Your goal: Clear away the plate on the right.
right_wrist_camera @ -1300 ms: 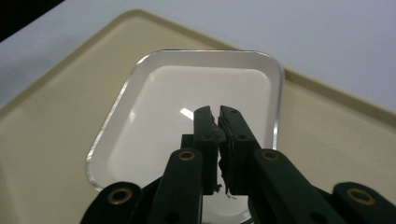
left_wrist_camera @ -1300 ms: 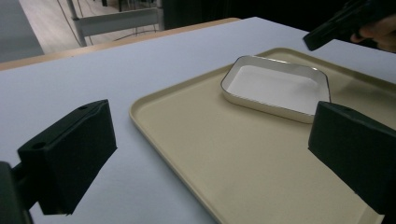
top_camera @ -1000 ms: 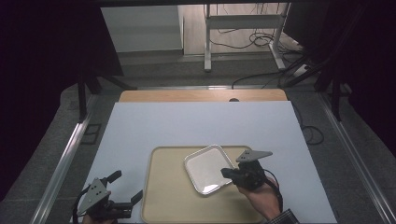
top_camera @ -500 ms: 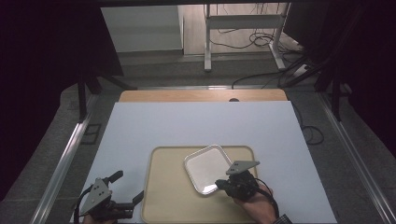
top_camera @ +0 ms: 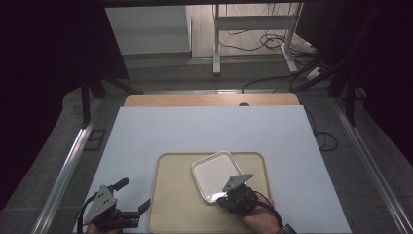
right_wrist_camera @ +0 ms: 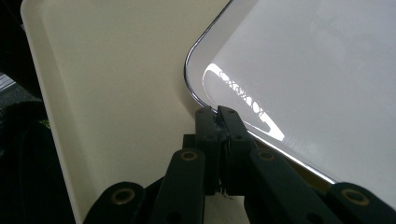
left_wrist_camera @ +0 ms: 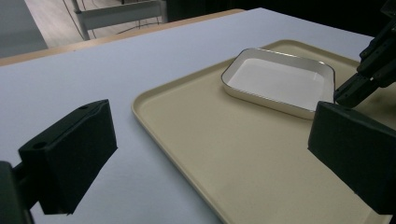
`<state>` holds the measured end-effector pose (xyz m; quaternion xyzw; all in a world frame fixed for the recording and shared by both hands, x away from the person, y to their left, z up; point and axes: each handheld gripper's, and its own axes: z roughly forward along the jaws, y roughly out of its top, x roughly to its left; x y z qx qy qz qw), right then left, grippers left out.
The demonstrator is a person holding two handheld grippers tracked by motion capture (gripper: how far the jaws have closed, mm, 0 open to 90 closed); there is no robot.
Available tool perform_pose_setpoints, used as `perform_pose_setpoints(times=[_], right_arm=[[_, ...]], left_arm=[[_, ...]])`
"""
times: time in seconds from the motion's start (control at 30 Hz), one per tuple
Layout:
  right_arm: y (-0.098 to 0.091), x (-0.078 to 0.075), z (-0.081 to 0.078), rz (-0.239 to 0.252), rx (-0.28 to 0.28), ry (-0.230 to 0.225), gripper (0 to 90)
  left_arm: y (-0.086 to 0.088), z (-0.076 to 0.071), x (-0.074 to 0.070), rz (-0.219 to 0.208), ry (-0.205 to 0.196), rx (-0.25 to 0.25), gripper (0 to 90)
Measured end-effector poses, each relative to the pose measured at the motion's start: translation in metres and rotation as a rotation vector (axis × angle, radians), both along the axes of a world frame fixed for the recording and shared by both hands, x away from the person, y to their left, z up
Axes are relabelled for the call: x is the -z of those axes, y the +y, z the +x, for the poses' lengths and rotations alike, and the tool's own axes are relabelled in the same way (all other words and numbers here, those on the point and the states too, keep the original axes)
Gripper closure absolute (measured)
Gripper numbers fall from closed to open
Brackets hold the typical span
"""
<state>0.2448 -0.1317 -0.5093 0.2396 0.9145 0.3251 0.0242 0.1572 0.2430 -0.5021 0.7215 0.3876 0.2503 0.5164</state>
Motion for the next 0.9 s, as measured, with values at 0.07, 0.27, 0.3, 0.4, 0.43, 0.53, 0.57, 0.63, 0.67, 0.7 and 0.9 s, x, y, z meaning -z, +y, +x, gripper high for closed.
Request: perform_pose_setpoints(times=[0.07,0.27,0.3,0.4,0.43,0.53,0.57,0.63,0.67,0.7,0.9], right_arm=[[0.003,0.001,0.001,0.003,-0.004,-0.003,88.0],[0.015,0.004,0.003,-0.001,-0.022,-0.025,87.7],[0.017,0.004,0.004,-0.002,-0.023,-0.030,87.5],[0.022,0.005,0.006,0.006,-0.016,-0.028,87.4],[0.022,0.005,0.006,0.004,-0.019,-0.034,87.4],[0.025,0.005,0.009,0.011,-0.014,-0.039,87.3],[0.025,0.006,0.010,0.013,-0.014,-0.040,87.0],[0.026,0.006,0.011,0.017,-0.011,-0.036,86.5],[0.026,0.006,0.012,0.019,-0.009,-0.035,86.5],[0.026,0.006,0.012,0.020,-0.008,-0.034,86.4],[0.026,0.007,0.015,0.026,-0.007,-0.029,86.4]], left_arm=[[0.000,0.000,0.000,-0.001,0.001,0.000,0.7],[0.001,0.001,0.000,-0.005,0.005,-0.001,0.7],[0.001,0.001,0.000,-0.005,0.005,-0.001,0.7],[0.001,0.001,0.000,-0.008,0.007,-0.003,0.6],[0.001,0.001,0.000,-0.006,0.007,-0.003,0.7],[0.001,0.001,0.000,-0.004,0.006,-0.002,0.7],[0.001,0.001,0.000,-0.004,0.006,-0.002,0.7],[0.000,0.001,0.000,-0.002,0.006,-0.002,0.7],[0.000,0.001,0.000,-0.001,0.006,-0.002,0.7],[0.000,0.001,0.000,0.000,0.006,-0.002,0.7],[0.000,0.001,0.000,0.003,0.005,-0.002,0.7]])
